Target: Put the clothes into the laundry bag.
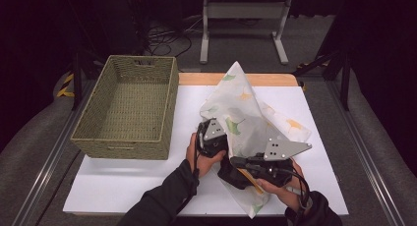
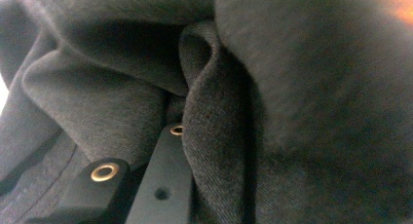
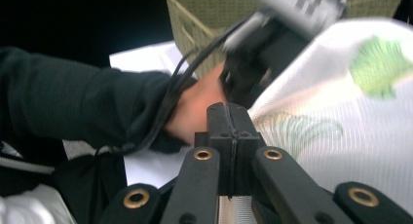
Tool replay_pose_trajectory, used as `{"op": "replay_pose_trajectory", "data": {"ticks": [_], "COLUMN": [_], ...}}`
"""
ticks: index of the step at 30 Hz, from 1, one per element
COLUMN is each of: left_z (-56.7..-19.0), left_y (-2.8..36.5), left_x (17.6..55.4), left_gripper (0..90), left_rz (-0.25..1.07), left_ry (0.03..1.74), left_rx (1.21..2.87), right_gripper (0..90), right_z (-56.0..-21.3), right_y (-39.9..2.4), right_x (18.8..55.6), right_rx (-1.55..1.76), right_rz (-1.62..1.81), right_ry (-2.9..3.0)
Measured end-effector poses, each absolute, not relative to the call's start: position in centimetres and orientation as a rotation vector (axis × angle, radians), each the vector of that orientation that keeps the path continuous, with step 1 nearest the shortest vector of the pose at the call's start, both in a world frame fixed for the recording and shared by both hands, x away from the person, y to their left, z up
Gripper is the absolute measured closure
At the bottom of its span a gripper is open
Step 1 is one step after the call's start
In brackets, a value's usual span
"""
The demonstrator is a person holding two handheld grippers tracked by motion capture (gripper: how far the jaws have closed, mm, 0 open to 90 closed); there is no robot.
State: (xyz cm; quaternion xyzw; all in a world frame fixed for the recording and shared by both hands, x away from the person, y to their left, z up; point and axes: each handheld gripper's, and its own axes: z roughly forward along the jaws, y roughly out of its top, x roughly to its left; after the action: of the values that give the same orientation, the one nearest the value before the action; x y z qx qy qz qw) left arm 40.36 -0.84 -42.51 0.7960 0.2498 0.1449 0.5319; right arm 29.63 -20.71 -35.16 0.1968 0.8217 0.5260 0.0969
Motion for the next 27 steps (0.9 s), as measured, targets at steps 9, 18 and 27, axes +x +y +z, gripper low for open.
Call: {"op": "replay_pose_trajectory", "data": {"ticks": [9, 18, 27], "left_z": [-43.6, -42.1, -44.9], "left_y": [1.3, 4.2, 0.8], "left_x": [41.4, 37.3, 33.9], "left_gripper": [60.0, 15.9, 11.9], "left_rz": [0.235, 0.28, 0.221], "left_ry": [0.587, 0.461, 0.368], "left_rx": [1.91, 2.057, 2.2], "right_gripper": [90.0, 90.0, 90.0], "right_z": [-38.6, -38.7, -38.5], "right_y": [-22.6, -23.0, -22.9], "right_x": [30.4, 30.4, 30.3], "right_rx": [0.691, 0.704, 0.693], "right_rz": [1.297, 1.297, 1.333], "right_ry": [2.439, 2.42, 2.404]}}
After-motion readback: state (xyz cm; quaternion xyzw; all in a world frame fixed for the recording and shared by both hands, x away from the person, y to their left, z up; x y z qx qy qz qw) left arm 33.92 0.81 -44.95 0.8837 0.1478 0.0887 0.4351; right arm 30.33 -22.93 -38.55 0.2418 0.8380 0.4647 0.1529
